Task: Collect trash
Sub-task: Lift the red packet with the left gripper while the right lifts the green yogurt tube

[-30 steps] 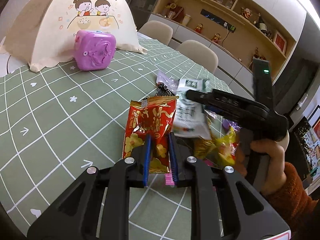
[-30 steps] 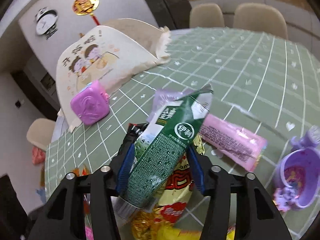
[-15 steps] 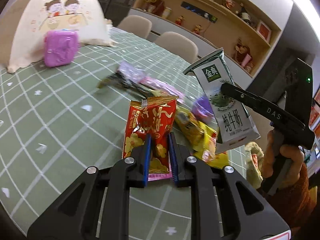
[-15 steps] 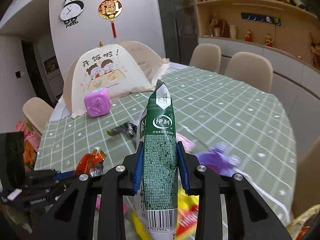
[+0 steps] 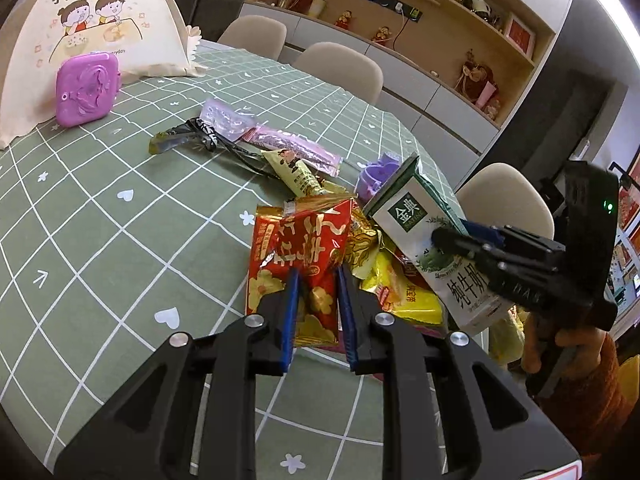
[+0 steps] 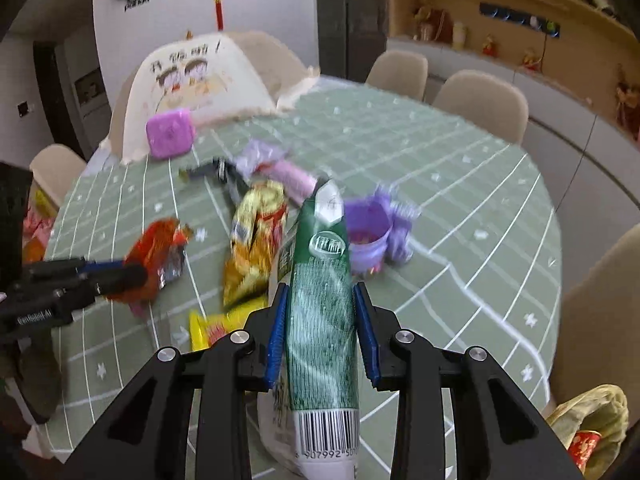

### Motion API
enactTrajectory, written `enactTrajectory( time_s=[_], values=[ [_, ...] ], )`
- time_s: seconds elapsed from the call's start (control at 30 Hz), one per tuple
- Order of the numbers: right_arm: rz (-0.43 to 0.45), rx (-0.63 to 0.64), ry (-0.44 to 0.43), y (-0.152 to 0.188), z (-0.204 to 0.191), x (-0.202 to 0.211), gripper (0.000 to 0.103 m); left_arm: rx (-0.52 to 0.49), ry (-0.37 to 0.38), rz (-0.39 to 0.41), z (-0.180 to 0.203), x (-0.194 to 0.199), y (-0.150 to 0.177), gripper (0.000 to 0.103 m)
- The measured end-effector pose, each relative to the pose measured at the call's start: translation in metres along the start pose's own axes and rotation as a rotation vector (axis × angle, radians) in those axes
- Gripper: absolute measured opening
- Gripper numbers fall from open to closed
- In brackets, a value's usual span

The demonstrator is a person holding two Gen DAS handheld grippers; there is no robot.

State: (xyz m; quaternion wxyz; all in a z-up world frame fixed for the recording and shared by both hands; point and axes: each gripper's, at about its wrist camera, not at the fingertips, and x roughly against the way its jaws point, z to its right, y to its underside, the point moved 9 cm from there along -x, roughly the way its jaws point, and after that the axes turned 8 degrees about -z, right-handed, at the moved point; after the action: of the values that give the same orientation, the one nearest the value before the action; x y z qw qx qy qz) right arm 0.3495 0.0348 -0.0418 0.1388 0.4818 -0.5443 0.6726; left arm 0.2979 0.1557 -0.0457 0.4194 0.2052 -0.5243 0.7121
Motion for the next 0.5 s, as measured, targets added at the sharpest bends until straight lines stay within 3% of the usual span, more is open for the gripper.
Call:
enactTrajectory(
  time_s=[0.27, 0.33, 0.5],
  values=[
    [-0.025, 0.018, -0.044, -0.005, -0.009, -0.007, 0.037, 0.008, -0.011, -0.019, -0.004, -0.004, 0.003, 0.019],
    [-0.019, 0.033, -0.027, -0.008, -0.011, -0.004, 0.031, -0.004, -0.019, -0.023, -0.002, -0.006, 0.003, 0.019],
    [0.044, 0.066, 0.013, -0.013, -0.015, 0.015, 0.031, -0.031, -0.056, -0.016, 0.002, -0.006, 0.0, 0.017]
  ],
)
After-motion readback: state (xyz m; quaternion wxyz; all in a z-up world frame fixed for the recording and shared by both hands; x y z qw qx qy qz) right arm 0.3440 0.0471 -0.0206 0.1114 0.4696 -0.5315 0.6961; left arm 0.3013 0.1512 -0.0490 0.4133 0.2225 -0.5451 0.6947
